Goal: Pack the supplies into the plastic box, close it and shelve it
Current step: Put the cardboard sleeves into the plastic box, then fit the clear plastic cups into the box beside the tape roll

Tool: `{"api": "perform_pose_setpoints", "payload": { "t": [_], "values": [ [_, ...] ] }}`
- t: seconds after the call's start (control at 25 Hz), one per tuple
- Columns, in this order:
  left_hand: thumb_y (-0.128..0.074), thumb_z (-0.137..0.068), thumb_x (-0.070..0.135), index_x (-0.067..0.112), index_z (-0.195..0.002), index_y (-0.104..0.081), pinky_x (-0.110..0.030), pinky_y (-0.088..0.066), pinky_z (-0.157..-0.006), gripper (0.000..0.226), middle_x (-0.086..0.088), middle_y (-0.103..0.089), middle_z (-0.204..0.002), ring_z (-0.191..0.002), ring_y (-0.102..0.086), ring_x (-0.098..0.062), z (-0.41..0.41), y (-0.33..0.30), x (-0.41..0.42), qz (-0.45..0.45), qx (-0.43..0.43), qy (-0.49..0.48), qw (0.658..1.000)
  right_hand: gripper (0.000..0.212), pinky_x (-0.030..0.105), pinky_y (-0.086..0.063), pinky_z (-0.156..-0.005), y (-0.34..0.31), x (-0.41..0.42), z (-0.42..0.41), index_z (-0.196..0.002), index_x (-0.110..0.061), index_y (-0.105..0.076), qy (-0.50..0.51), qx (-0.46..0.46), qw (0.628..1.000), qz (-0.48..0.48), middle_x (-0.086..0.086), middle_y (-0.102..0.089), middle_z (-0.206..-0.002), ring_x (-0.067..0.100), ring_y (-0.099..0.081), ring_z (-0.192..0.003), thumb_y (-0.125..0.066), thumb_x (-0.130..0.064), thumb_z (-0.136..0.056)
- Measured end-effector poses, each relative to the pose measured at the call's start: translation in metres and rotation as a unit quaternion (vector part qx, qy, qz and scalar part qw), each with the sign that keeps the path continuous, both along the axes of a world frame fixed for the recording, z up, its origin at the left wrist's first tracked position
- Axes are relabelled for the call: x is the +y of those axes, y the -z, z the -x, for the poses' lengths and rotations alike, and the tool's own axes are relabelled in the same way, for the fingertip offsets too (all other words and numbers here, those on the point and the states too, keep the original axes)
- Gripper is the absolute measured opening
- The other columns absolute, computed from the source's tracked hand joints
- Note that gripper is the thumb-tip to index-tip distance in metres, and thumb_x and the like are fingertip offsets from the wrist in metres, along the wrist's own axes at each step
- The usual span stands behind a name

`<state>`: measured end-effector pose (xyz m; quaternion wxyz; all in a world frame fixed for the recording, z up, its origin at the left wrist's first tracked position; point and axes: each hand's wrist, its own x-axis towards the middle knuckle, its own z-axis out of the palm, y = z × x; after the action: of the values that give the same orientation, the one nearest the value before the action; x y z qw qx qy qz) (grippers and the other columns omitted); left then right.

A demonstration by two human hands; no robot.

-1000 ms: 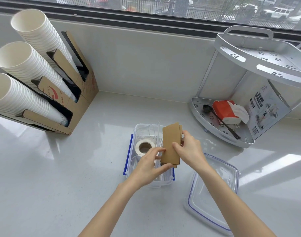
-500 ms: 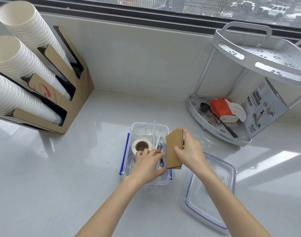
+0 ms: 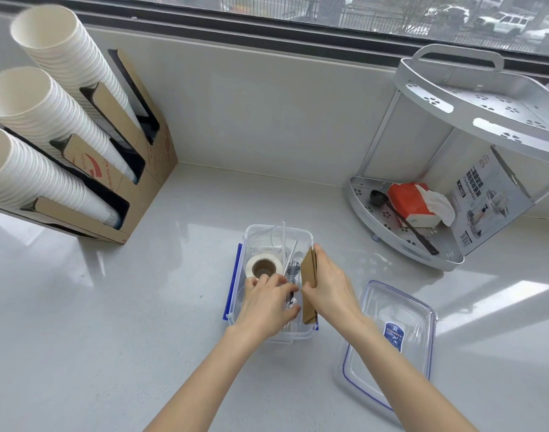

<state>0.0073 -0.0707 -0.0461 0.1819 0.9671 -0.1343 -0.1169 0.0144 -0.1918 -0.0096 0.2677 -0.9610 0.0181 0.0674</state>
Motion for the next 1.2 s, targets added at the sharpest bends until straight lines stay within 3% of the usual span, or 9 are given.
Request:
{"api": "perform_pose_setpoints", "payload": {
  "t": [0.4, 0.72, 0.84, 0.96, 1.2],
  "values": [
    [-0.045, -0.087, 0.039, 0.027, -0.126, -0.046, -0.038, -0.02, -0.104, 0.041, 0.004, -0.046, -0.135, -0.121, -0.039, -0.019, 0.003, -0.001, 0.002, 0.013, -0.006, -0.005, 1.0, 0.054, 0.036, -0.046, -0.071, 0.018, 0.006, 0.002, -0.142, -0.018, -0.024, -0.019, -0.005, 0.992, 0.123, 0.009, -0.045, -0.123, 0.03, -0.057, -0.101, -0.045, -0.026, -0.092],
    [-0.048, -0.087, 0.041, 0.029, -0.132, -0.038, -0.035, -0.019, -0.106, 0.048, 0.004, -0.045, -0.135, -0.126, -0.034, -0.016, 0.001, -0.01, 0.014, 0.066, 0.005, -0.005, 0.998, 0.047, 0.029, -0.036, -0.066, 0.018, -0.003, 0.007, -0.14, -0.023, -0.031, -0.01, -0.024, 0.998, 0.063, 0.008, -0.048, -0.114, 0.029, -0.057, -0.1, -0.038, -0.034, -0.095],
    [-0.052, -0.085, 0.041, 0.028, -0.13, -0.041, -0.032, -0.019, -0.103, 0.048, 0.006, -0.045, -0.135, -0.127, -0.034, -0.016, -0.002, -0.017, 0.03, 0.083, -0.004, -0.028, 0.996, 0.04, 0.03, -0.039, -0.073, 0.012, 0.001, 0.006, -0.132, -0.017, -0.043, -0.029, -0.061, 0.997, 0.027, 0.006, -0.047, -0.106, 0.026, -0.052, -0.105, -0.043, -0.029, -0.093],
    [-0.055, -0.083, 0.042, 0.028, -0.128, -0.042, -0.031, -0.02, -0.099, 0.049, 0.007, -0.045, -0.134, -0.126, -0.032, -0.015, 0.001, -0.019, 0.05, 0.063, -0.014, -0.048, 0.997, 0.04, 0.032, -0.037, -0.089, 0.01, 0.004, 0.007, -0.128, -0.015, -0.05, -0.095, -0.08, 0.992, 0.021, 0.006, -0.052, -0.112, 0.023, -0.047, -0.11, -0.051, -0.031, -0.09],
    [-0.056, -0.078, 0.051, 0.028, -0.133, -0.034, -0.033, -0.019, -0.101, 0.064, 0.008, -0.039, -0.138, -0.125, -0.028, -0.017, 0.015, -0.018, 0.063, 0.005, -0.008, -0.029, 1.0, 0.063, 0.03, -0.025, -0.098, 0.012, 0.006, 0.02, -0.135, -0.024, -0.041, -0.202, -0.003, 0.972, 0.118, -0.001, -0.044, -0.13, 0.019, -0.033, -0.121, -0.057, -0.049, -0.08]
  ]
}}
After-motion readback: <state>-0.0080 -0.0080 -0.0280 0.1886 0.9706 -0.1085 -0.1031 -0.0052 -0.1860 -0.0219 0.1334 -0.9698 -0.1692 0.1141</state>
